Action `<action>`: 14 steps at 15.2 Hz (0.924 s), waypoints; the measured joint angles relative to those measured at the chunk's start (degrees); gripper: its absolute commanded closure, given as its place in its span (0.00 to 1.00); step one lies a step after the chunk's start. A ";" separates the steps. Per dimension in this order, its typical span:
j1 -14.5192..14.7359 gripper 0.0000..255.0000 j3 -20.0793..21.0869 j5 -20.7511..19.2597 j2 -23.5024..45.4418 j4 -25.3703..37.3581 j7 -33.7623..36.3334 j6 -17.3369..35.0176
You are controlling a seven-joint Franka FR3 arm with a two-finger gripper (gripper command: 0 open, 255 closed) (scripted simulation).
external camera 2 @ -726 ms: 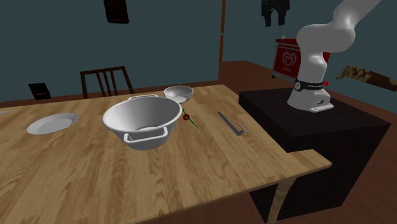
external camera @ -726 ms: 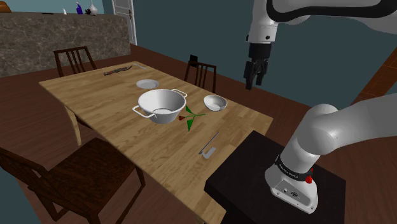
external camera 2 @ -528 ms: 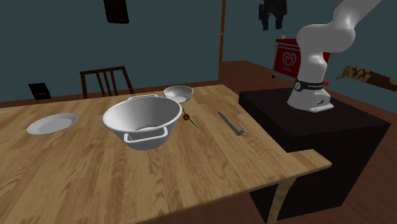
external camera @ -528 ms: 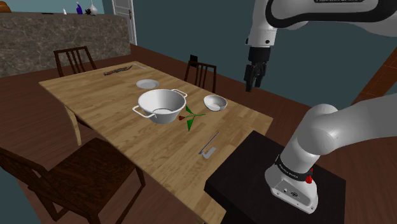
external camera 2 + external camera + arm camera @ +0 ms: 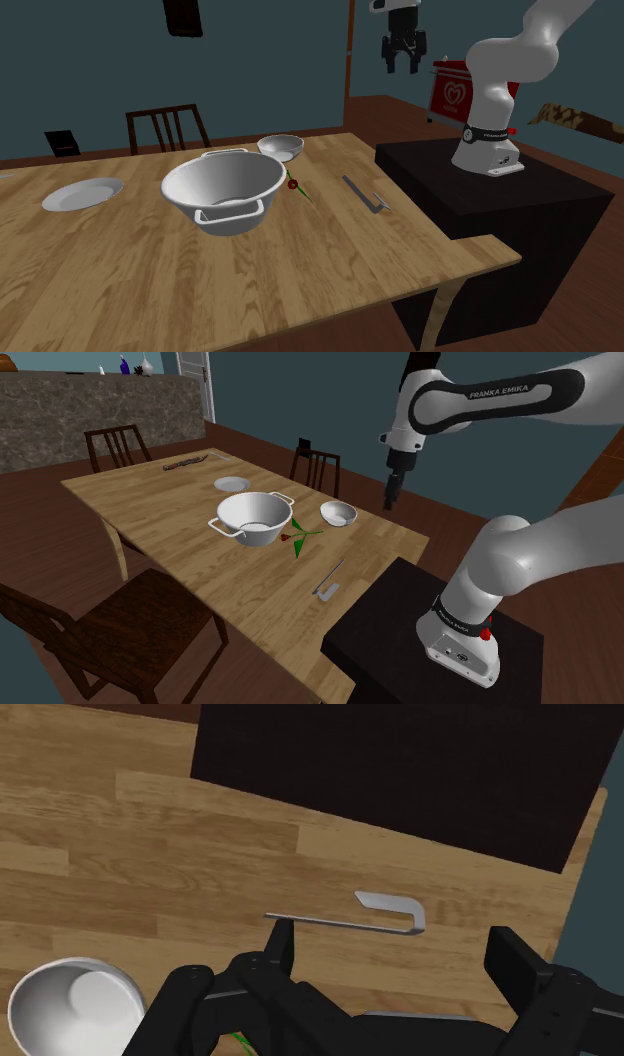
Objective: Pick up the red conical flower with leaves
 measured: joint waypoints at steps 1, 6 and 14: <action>0.08 0.00 -1.55 -0.87 1.36 -1.10 -2.57 3.07; 1.74 0.00 -8.44 -3.08 8.65 -2.97 -14.93 15.65; 10.11 0.00 -20.48 4.09 27.33 0.24 -39.14 35.17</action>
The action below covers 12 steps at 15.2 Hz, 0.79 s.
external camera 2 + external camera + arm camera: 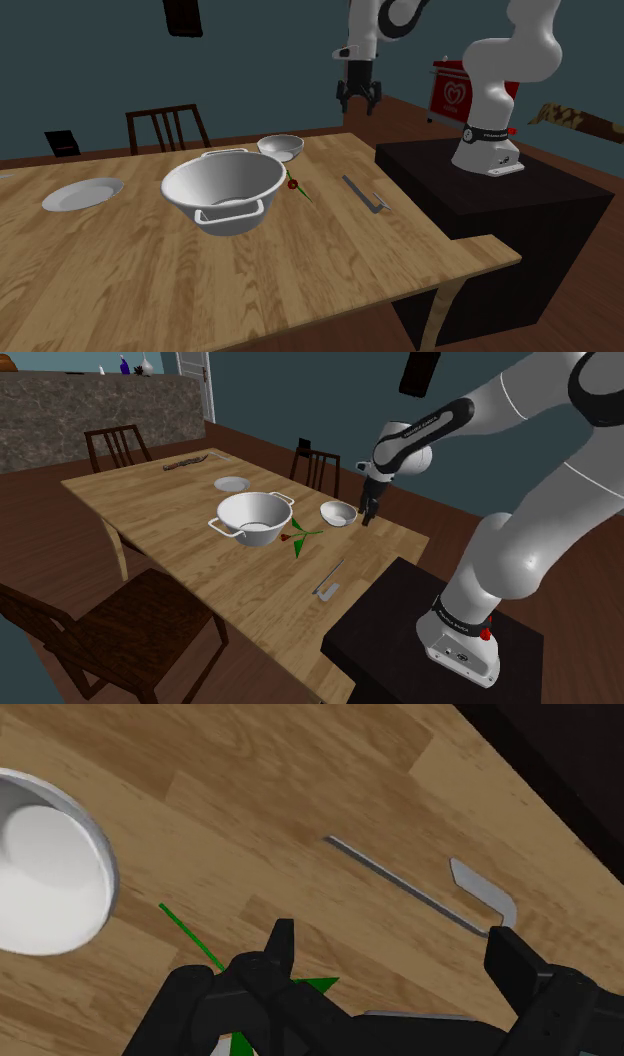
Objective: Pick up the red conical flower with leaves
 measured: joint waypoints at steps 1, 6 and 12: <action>1.78 0.00 -1.81 2.84 3.42 1.58 -4.31 1.96; 6.73 0.00 -4.98 23.16 18.87 9.10 -29.06 7.06; 0.54 0.00 2.97 43.56 35.02 20.93 -54.19 6.75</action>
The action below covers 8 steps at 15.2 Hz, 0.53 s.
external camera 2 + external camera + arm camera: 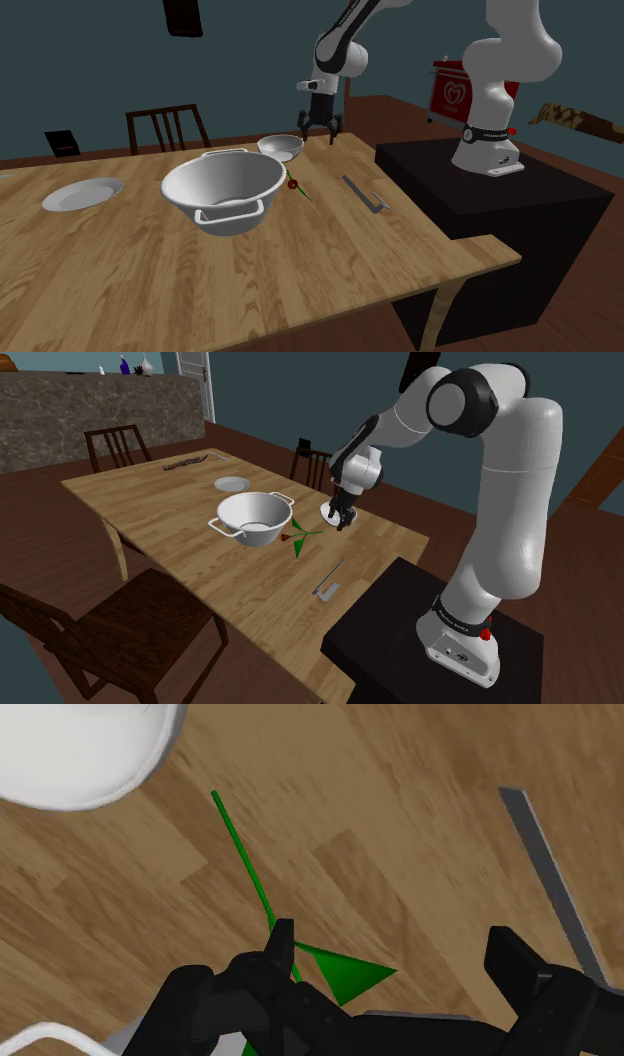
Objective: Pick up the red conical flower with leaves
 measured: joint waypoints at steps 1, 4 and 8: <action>-0.85 0.00 1.42 1.76 1.83 1.82 -2.55 -0.19; -4.67 0.00 5.18 6.13 8.18 8.78 -10.55 -1.65; -7.72 0.00 9.77 9.41 15.65 17.81 -17.78 -2.93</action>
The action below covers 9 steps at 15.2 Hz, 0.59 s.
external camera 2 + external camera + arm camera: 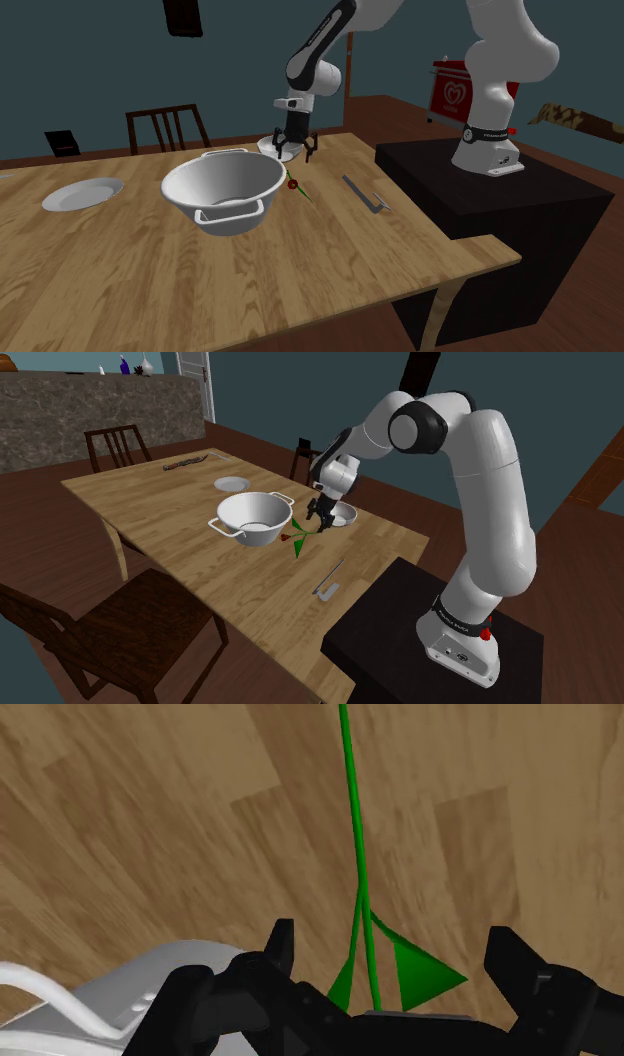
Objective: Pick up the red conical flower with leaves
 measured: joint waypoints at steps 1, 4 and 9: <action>-0.66 0.00 0.81 0.40 1.57 2.00 -1.39 -0.39; -1.70 0.00 2.20 1.69 4.35 4.35 -3.57 -0.02; -2.76 0.00 3.67 3.60 7.67 6.09 -5.57 1.32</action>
